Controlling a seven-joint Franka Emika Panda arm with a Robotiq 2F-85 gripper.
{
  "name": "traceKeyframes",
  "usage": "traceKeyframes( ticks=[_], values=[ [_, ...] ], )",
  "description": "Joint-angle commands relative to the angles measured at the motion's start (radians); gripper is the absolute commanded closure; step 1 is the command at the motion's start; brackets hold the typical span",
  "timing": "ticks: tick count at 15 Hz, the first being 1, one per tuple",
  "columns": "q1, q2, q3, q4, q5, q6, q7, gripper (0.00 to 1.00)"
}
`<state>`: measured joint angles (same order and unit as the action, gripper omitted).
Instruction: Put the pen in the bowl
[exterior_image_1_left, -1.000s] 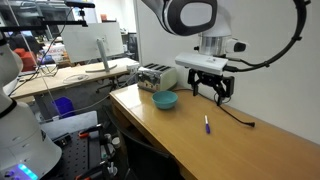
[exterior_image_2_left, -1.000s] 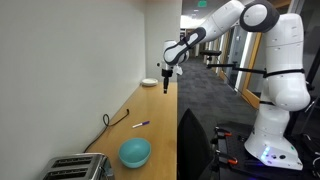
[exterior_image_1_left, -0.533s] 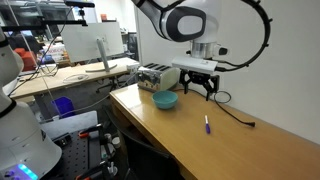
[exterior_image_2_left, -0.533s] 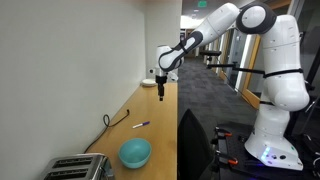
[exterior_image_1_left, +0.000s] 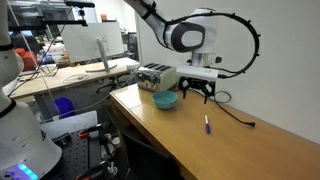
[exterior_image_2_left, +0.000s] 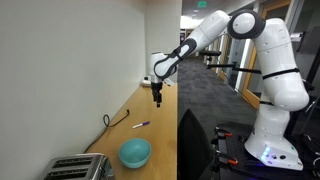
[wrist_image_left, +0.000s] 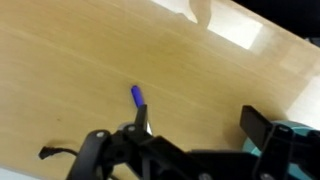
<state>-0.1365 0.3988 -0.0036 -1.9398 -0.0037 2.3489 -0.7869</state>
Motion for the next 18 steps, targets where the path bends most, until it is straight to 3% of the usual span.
traceKeyframes(
  ticks=[1,15,18],
  values=[
    [-0.017,0.000,0.018,0.002,-0.010,-0.002,0.007,0.00],
    [-0.017,0.000,0.019,0.002,-0.011,-0.002,0.006,0.00],
    [0.007,0.070,0.034,0.068,-0.095,-0.009,-0.057,0.00]
  ],
)
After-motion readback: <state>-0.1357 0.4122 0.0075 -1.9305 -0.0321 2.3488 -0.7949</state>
